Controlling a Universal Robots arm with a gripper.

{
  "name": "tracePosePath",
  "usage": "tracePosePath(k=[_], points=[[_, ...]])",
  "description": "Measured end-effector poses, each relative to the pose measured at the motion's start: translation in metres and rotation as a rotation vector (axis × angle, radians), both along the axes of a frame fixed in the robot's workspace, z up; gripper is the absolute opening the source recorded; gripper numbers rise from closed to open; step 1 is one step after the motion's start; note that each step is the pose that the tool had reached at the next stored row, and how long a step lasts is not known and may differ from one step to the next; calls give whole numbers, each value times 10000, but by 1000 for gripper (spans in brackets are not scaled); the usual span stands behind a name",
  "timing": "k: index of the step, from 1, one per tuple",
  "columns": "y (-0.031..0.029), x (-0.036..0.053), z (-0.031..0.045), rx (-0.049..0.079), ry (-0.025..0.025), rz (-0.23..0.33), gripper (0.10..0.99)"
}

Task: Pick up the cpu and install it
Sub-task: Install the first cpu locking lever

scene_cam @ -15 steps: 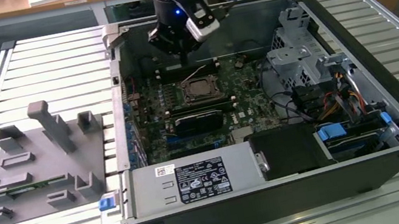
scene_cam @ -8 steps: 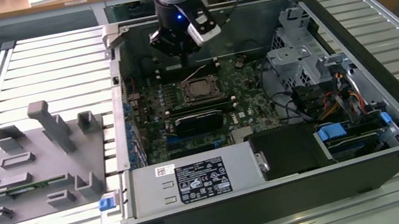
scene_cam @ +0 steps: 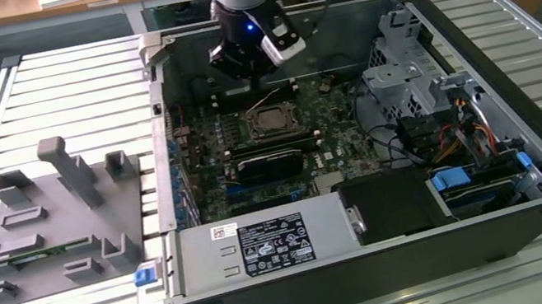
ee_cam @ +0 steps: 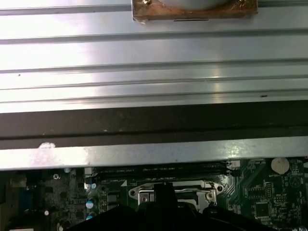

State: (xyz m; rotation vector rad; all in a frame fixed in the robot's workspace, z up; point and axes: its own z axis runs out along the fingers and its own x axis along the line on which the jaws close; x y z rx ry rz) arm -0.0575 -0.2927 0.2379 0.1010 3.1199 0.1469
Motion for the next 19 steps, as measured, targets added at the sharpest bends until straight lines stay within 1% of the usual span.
tracePosePath(k=[3,7,9,19], points=[[0,18,-43,-1,0,10,106],[8,94,-73,-1,1,29,106],[17,117,-88,-1,0,31,106],[42,153,-203,-1,0,31,106]])
